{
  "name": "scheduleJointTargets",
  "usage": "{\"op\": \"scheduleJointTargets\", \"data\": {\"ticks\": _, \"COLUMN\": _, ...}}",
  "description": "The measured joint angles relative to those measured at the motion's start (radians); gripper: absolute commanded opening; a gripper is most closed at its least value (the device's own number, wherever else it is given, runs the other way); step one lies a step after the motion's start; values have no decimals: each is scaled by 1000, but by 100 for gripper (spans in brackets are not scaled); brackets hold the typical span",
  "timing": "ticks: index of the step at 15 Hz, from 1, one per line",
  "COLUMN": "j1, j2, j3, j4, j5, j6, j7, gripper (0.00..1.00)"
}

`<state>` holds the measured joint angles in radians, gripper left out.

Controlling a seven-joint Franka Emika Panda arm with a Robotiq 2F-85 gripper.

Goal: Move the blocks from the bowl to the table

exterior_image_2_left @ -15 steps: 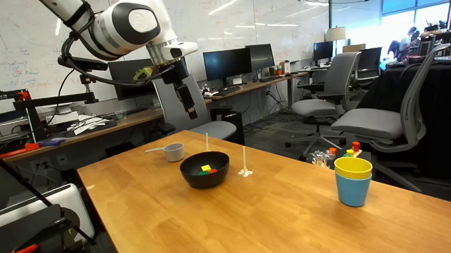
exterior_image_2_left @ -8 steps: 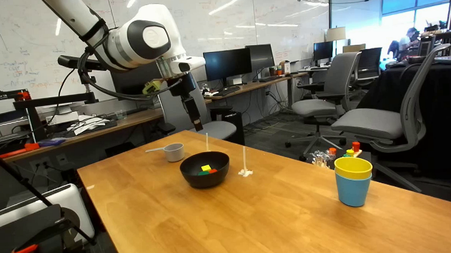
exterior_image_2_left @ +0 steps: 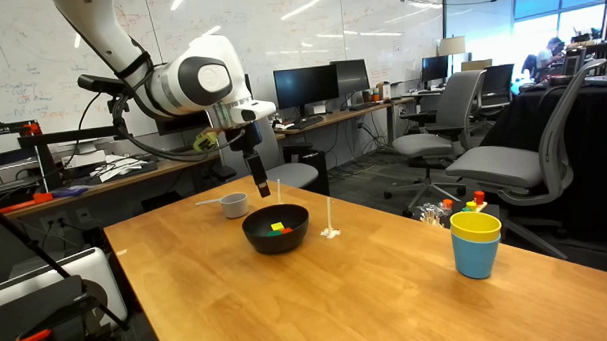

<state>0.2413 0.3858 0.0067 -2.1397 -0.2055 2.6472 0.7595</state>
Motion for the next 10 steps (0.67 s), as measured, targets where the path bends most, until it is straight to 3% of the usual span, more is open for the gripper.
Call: {"op": "scheduleJointTargets", "data": {"ticks": 10, "j1": 75, "j2": 116, "j3": -84, "j4": 32, "j5": 0, "j6": 81, "j7": 12, "gripper": 100}}
